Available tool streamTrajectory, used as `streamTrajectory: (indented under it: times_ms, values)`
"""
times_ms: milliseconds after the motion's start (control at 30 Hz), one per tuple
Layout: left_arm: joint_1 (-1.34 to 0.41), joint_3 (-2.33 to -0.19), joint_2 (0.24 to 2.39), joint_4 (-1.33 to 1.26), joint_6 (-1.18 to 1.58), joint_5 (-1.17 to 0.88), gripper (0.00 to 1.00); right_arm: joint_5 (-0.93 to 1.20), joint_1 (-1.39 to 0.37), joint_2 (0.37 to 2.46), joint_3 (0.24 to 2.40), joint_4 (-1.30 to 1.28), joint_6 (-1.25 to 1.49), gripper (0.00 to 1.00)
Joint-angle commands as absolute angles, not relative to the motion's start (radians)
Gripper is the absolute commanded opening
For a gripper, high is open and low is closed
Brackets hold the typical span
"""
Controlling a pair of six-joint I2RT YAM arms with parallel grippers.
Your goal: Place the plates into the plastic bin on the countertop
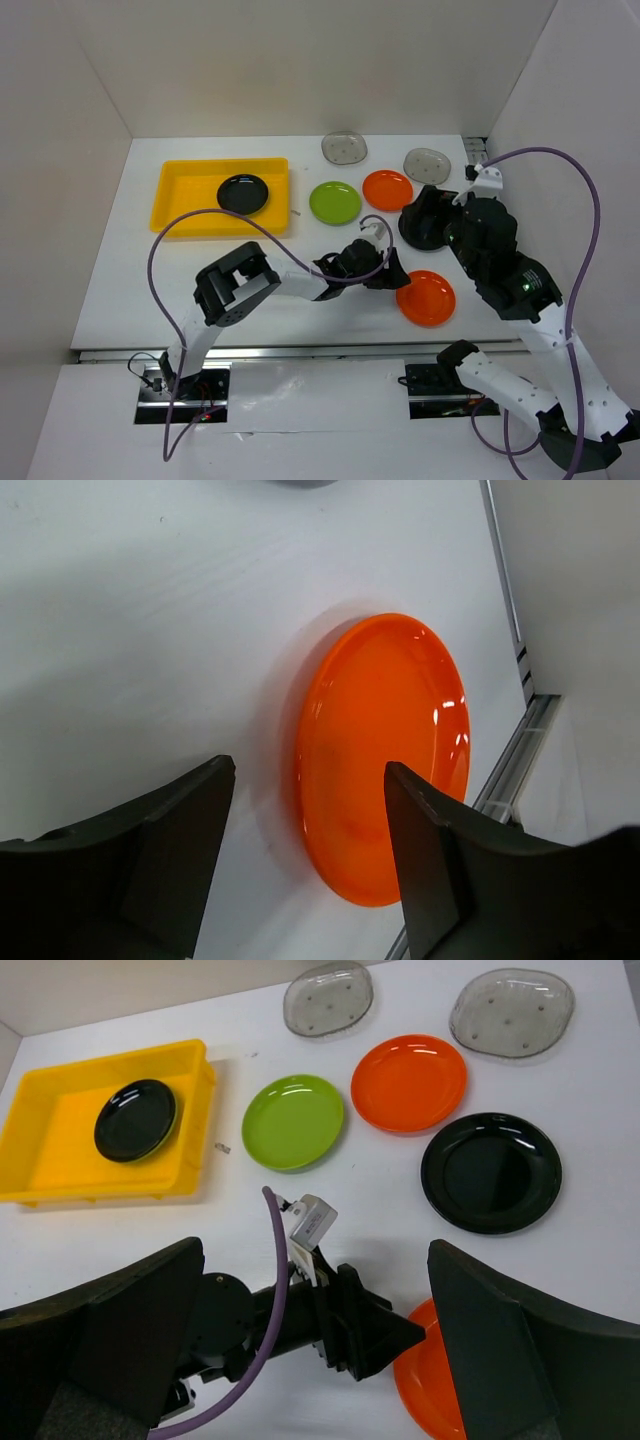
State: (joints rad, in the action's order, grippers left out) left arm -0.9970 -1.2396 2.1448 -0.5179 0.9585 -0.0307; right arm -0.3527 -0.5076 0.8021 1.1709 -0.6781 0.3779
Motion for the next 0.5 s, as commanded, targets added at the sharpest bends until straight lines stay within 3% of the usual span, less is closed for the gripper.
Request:
streamTrajectory:
  times_ms: [0,67,133,200,400,467]
  values:
    - [-1.008,-1.233,2.217,-0.408,0.973,-0.05,0.74,-0.351,-0.503,0.802,1.152,-0.69,0.382,1.0]
    - [-1.008,-1.243,2.227,-0.408,0.973,-0.06,0.69,-0.364,-0.494,0.811,1.125,-0.681,0.393,1.0]
    - [-1.019,-1.253,2.237,-0.394,0.973,-0.06,0.55,-0.379,-0.494,0.824,1.106,-0.67,0.393,1.0]
    - [-1.029,-1.262,2.237,-0.382,0.973,-0.06,0.49,-0.379,-0.494,0.85,1.091,-0.661,0.402,1.0]
    - [-1.04,-1.29,2.266,-0.373,0.994,-0.069,0.48,-0.354,-0.494,0.868,1.051,-0.62,0.411,1.0]
    - [-1.04,-1.29,2.266,-0.356,1.003,-0.069,0.17,-0.345,-0.494,0.877,1.042,-0.611,0.411,1.0]
